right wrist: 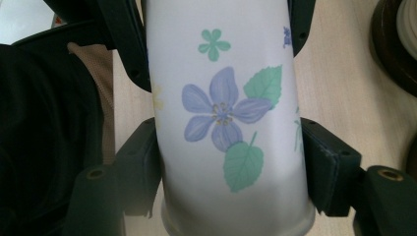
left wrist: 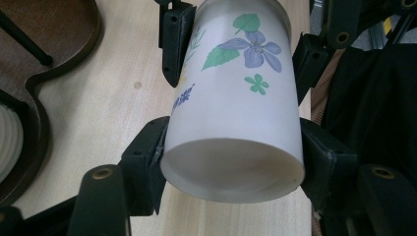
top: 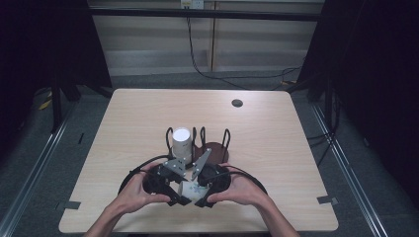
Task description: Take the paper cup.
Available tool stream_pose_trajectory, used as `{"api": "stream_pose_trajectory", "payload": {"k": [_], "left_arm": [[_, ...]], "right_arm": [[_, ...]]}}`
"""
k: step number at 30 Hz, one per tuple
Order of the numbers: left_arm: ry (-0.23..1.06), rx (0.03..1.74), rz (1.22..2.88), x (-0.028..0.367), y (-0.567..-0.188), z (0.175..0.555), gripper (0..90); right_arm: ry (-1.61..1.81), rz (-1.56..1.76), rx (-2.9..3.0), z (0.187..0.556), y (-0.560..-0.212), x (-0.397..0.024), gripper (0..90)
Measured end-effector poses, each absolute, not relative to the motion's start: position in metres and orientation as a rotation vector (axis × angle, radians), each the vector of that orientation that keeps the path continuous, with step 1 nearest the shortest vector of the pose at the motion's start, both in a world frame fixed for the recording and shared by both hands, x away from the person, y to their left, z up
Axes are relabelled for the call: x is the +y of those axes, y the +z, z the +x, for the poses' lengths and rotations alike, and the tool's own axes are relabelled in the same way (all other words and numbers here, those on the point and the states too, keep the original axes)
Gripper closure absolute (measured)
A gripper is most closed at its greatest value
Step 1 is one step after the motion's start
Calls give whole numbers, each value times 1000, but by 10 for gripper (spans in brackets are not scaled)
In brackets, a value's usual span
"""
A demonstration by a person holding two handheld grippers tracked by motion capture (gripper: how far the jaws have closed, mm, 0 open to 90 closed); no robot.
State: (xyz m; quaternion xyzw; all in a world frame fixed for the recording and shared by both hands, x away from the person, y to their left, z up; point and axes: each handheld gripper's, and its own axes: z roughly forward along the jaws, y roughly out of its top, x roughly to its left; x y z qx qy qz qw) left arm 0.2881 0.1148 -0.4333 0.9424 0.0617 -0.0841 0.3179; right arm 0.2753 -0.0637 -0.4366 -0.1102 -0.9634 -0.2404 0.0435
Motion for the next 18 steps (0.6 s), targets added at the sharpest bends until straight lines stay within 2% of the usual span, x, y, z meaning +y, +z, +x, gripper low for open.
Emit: {"api": "stream_pose_trajectory", "payload": {"k": [10,18], "left_arm": [[-227,184,2472,118,-432,289,368],[-223,197,2449,121,-430,288,367]], "right_arm": [[-811,-387,-2917,276,-437,-66,207],[-881,-438,-2898,277,-434,-76,166]]}}
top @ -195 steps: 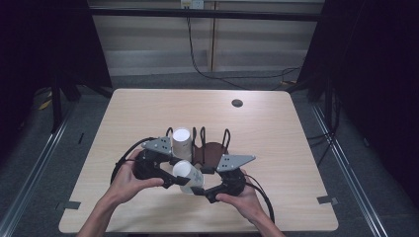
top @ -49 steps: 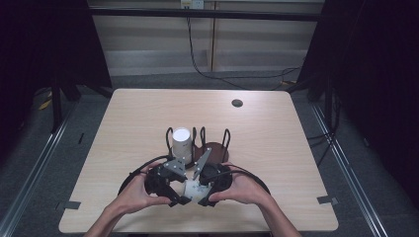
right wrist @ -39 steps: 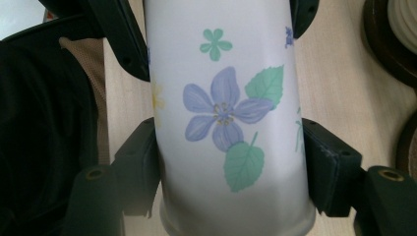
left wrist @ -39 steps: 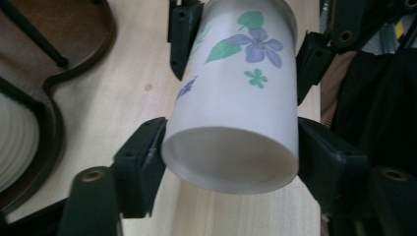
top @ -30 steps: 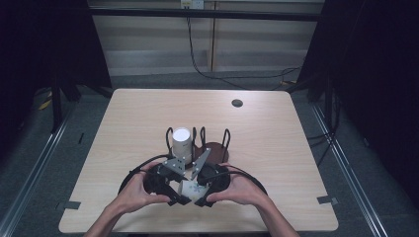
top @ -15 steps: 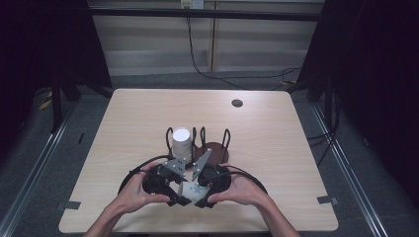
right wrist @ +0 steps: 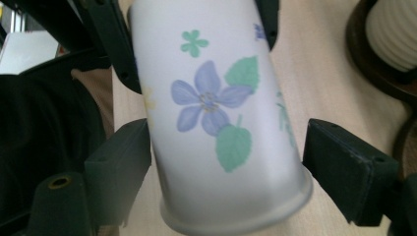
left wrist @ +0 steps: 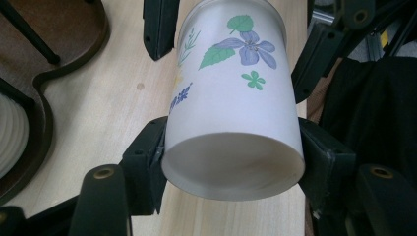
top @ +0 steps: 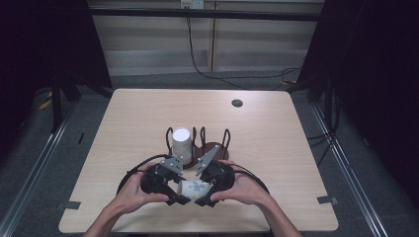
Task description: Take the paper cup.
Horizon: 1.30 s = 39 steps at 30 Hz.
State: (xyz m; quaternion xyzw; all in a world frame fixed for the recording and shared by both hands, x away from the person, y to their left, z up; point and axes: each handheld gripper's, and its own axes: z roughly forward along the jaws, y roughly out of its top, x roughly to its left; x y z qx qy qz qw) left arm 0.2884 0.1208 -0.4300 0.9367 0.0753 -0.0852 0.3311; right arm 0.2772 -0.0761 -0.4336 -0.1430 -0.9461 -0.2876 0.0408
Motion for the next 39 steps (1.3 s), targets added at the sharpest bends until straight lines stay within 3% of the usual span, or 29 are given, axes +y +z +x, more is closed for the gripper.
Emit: {"api": "stream_pose_trajectory", "payload": {"k": [18,39], "left_arm": [[-184,290,2421,141,-442,290,365],[-142,290,2333,149,-441,286,361]], "right_arm": [[-1116,-617,-2820,273,-432,-115,135],[-1400,-666,-2692,263,-438,-128,135]]}}
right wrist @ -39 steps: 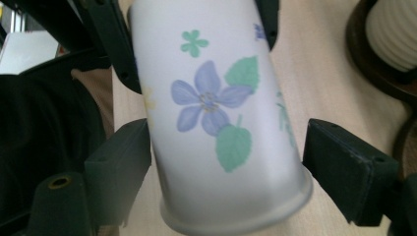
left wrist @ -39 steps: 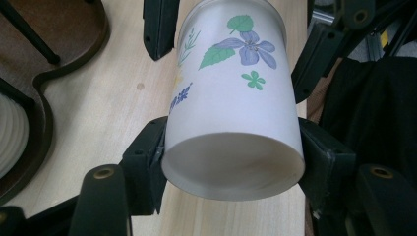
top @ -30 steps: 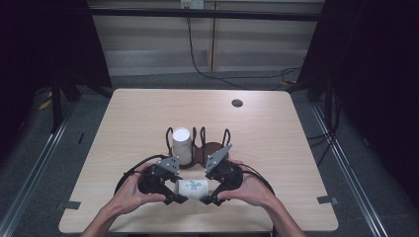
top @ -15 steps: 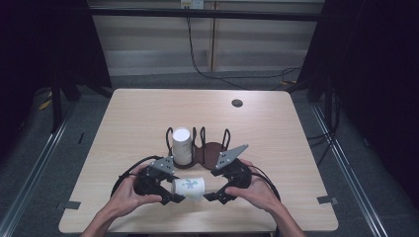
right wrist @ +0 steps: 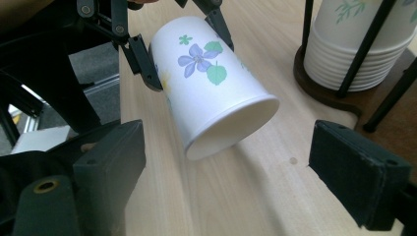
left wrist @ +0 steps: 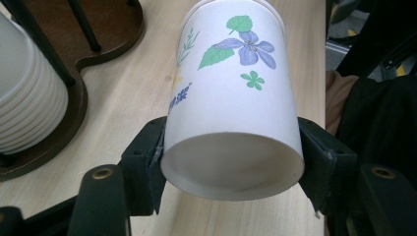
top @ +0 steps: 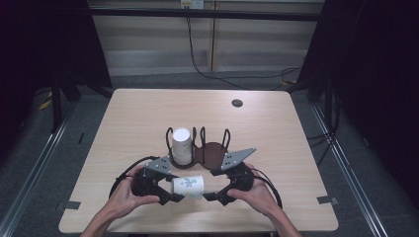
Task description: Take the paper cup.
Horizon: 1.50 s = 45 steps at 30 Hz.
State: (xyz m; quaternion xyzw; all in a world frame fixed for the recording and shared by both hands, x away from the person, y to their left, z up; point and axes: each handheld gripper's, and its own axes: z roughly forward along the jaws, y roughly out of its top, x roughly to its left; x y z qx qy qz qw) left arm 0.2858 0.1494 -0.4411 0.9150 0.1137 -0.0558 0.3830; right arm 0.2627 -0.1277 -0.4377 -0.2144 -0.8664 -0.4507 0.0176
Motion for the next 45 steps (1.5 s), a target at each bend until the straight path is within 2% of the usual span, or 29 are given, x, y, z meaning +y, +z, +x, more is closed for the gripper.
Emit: {"api": "stream_pose_trajectory", "payload": {"k": [8,14,30,45], "left_arm": [[-127,286,2296,149,-438,284,361],[-130,285,2267,150,-437,283,361],[-107,259,2198,149,-433,277,362],[-139,212,2142,148,-433,274,362]], "right_arm": [[-1414,-655,-2659,262,-446,-127,155],[-1463,-654,-2628,262,-447,-127,129],[-1566,-651,-2565,261,-445,-133,130],[-1597,-621,-2526,264,-445,-133,130]]}}
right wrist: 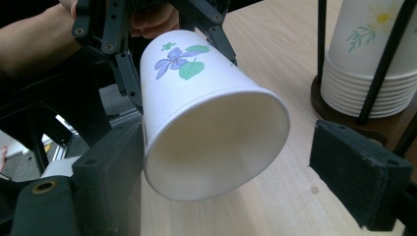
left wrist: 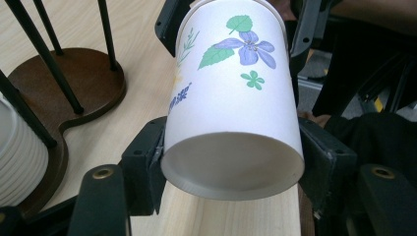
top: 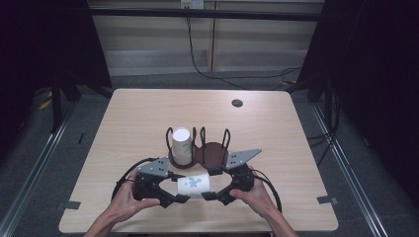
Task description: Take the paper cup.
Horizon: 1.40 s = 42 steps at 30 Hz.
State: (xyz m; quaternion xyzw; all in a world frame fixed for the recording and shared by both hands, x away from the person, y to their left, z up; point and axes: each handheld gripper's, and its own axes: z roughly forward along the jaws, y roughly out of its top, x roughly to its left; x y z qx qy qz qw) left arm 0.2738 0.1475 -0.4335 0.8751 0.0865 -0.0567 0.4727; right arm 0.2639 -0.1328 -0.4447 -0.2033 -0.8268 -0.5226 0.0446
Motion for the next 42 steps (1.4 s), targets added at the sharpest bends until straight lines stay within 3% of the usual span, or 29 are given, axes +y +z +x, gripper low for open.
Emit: {"api": "stream_pose_trajectory", "payload": {"k": [29,42], "left_arm": [[-149,234,2050,151,-433,276,364],[-155,229,2027,151,-432,276,364]], "right_arm": [[-1696,-597,-2363,267,-447,-129,140],[-1757,-613,-2301,269,-450,-130,212]]}}
